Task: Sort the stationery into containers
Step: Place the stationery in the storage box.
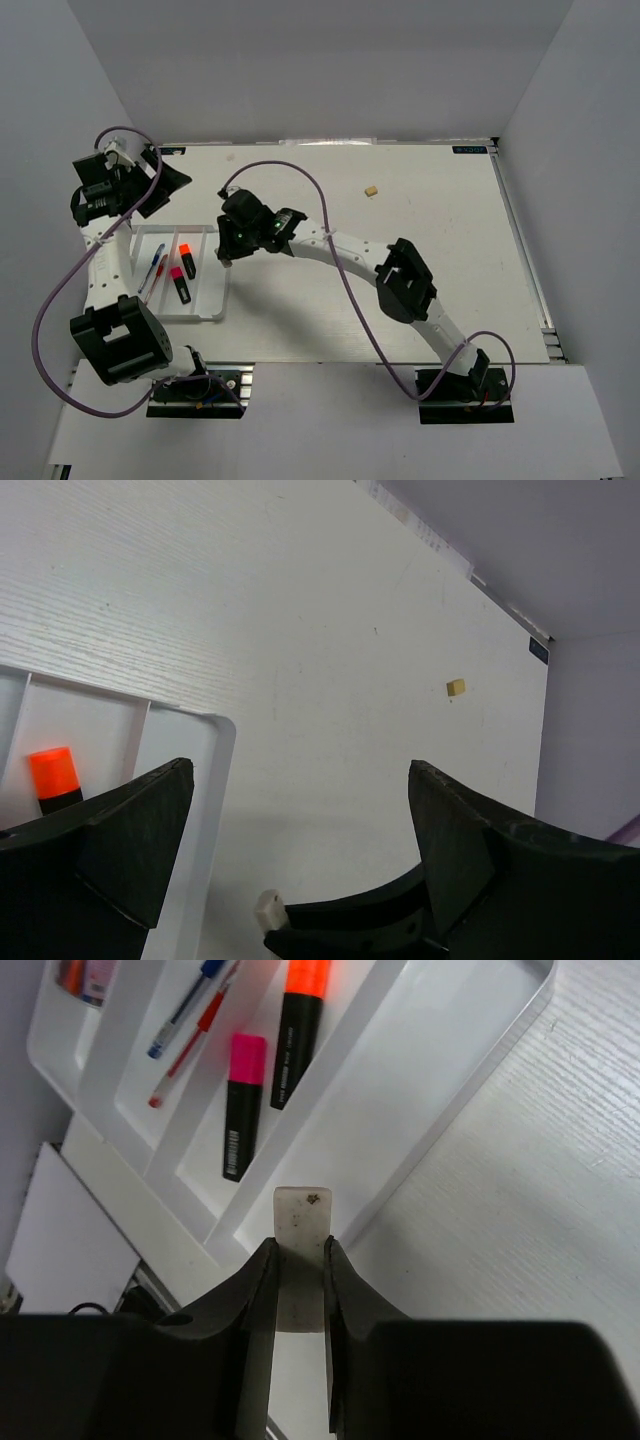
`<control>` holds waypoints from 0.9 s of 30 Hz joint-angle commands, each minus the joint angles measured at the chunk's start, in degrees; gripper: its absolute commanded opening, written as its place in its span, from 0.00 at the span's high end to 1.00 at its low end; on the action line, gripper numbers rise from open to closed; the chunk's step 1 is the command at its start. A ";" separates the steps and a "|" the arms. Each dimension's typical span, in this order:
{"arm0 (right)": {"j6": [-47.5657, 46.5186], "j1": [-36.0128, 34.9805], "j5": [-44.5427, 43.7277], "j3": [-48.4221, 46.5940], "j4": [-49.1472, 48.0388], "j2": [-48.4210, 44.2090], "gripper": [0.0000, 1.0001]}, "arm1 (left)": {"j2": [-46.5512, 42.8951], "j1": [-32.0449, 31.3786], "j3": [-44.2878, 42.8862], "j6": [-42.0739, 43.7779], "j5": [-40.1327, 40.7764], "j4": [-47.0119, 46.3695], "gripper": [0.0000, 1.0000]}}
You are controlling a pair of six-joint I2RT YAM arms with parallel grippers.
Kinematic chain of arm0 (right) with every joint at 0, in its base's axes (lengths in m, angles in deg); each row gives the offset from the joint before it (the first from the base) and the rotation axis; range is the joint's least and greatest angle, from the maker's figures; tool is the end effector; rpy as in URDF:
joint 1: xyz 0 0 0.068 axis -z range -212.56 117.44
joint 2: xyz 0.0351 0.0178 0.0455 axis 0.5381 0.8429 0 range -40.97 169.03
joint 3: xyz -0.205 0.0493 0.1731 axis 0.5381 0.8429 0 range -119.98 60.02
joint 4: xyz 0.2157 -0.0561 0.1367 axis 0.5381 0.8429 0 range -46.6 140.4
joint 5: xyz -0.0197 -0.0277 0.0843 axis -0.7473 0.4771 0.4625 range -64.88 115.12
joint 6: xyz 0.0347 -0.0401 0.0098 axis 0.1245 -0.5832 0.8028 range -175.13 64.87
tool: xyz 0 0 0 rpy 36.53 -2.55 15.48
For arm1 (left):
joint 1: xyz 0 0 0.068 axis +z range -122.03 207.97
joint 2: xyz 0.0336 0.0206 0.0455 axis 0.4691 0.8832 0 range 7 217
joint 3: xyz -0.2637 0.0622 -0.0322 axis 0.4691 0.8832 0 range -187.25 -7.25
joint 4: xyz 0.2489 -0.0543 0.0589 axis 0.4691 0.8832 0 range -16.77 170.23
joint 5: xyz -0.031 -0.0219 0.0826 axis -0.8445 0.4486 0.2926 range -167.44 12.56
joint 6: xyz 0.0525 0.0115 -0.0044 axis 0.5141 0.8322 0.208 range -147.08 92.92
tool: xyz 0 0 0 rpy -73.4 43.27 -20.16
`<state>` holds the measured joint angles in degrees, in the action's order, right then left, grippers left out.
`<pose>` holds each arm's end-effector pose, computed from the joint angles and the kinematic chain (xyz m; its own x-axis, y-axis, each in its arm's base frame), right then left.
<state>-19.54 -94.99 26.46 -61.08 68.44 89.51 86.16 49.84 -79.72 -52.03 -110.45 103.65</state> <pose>0.2461 0.4731 0.2716 -0.7336 -0.1481 -0.6632 -0.5757 0.6539 0.4908 0.2889 0.0951 0.3412 -0.5459 -0.6002 -0.5845 -0.1536 0.7575 -0.6345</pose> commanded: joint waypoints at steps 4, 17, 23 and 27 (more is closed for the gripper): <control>-0.26 -2.95 -8.98 -4.14 -3.68 4.96 1.00 | -1.90 2.65 0.31 0.25 -4.42 -0.27 0.02; -5.44 -6.56 -16.11 -6.34 -8.95 10.06 1.00 | -1.37 3.27 1.01 5.17 -9.08 1.49 0.02; -6.77 -7.44 -16.11 -6.34 -9.74 10.32 0.45 | -1.20 3.27 1.28 6.05 -9.44 1.93 0.02; -7.03 -7.44 -15.85 -6.08 -9.74 10.15 0.21 | -0.49 3.27 0.31 6.75 -9.79 2.37 0.02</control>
<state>-25.73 -102.07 12.00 -64.95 61.20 99.91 86.20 52.88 -78.41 -46.76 -118.76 105.79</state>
